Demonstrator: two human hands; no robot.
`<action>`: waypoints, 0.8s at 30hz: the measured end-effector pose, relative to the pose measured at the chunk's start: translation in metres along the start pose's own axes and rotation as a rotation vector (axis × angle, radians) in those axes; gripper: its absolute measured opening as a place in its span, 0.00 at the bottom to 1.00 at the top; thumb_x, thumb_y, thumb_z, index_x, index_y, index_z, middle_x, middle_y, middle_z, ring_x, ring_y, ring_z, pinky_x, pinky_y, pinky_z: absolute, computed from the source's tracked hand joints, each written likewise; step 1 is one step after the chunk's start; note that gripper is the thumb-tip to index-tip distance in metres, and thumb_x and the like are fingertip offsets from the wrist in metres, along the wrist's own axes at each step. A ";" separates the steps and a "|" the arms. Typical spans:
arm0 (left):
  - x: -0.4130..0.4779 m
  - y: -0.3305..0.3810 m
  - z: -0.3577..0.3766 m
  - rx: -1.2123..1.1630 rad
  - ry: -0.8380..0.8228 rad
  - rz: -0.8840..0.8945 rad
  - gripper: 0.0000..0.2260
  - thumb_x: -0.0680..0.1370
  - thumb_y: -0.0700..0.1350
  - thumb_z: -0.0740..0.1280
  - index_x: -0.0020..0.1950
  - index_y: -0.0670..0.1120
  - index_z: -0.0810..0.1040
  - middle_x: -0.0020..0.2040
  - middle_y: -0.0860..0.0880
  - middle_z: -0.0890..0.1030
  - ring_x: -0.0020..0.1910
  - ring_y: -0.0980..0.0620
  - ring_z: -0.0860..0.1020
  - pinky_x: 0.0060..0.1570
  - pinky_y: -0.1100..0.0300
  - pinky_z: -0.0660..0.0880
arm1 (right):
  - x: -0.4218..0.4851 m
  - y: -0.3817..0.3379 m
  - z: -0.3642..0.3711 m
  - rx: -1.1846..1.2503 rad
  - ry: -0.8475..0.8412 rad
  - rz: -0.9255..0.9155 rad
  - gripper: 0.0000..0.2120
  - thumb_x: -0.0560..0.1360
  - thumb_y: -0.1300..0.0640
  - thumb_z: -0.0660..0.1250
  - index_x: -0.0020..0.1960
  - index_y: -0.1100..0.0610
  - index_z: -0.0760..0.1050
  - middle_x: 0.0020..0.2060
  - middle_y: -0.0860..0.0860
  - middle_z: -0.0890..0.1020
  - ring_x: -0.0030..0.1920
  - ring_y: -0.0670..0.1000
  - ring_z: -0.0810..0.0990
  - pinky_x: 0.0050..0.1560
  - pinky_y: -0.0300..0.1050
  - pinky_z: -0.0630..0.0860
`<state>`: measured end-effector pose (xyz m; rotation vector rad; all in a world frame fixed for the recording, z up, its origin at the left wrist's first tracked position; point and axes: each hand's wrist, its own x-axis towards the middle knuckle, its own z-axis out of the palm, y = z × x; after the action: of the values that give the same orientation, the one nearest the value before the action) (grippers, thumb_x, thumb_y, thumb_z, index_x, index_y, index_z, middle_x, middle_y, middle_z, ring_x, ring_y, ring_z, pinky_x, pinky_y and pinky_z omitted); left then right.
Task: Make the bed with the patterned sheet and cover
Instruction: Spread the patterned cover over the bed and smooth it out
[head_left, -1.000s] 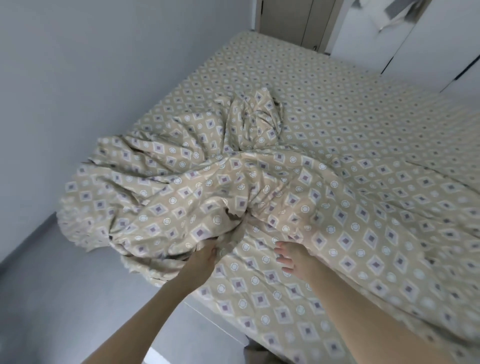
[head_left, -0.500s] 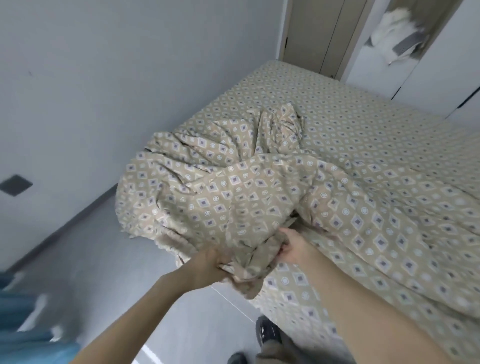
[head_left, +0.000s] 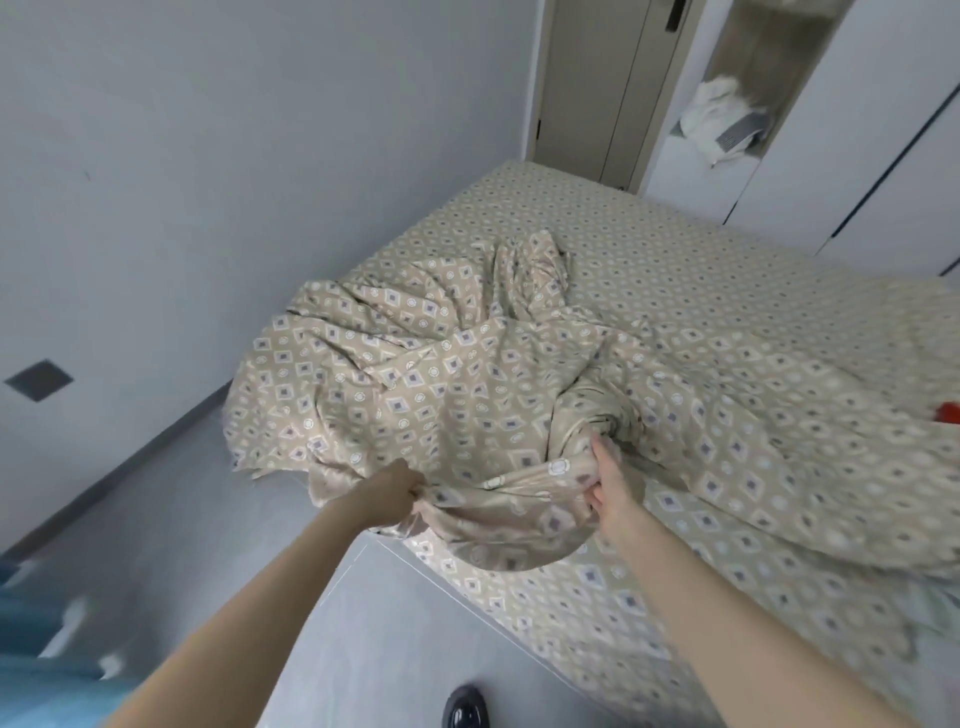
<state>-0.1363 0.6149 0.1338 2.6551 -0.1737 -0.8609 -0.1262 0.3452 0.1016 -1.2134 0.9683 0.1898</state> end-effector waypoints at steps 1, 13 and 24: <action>-0.005 0.011 0.003 0.041 0.022 0.004 0.16 0.78 0.34 0.54 0.62 0.40 0.75 0.58 0.43 0.70 0.59 0.42 0.73 0.56 0.53 0.69 | -0.011 -0.005 -0.014 -0.043 0.013 -0.048 0.28 0.66 0.40 0.74 0.57 0.59 0.78 0.50 0.58 0.83 0.51 0.57 0.82 0.52 0.49 0.79; -0.085 0.102 0.061 0.300 0.232 0.040 0.17 0.77 0.34 0.57 0.63 0.47 0.71 0.62 0.48 0.76 0.63 0.48 0.73 0.70 0.46 0.59 | -0.139 -0.004 -0.156 -0.274 -0.095 -0.301 0.15 0.70 0.50 0.73 0.38 0.63 0.80 0.36 0.57 0.83 0.44 0.55 0.81 0.49 0.46 0.74; -0.142 0.156 0.119 0.110 0.250 0.197 0.45 0.63 0.60 0.75 0.72 0.51 0.55 0.68 0.51 0.66 0.68 0.46 0.66 0.65 0.40 0.63 | -0.210 0.019 -0.194 -0.076 -0.403 -0.109 0.11 0.79 0.55 0.62 0.55 0.61 0.77 0.44 0.56 0.84 0.49 0.55 0.81 0.62 0.55 0.71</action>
<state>-0.3227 0.4661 0.1773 2.7594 -0.4218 -0.4655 -0.3667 0.2618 0.2342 -1.2337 0.5473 0.3722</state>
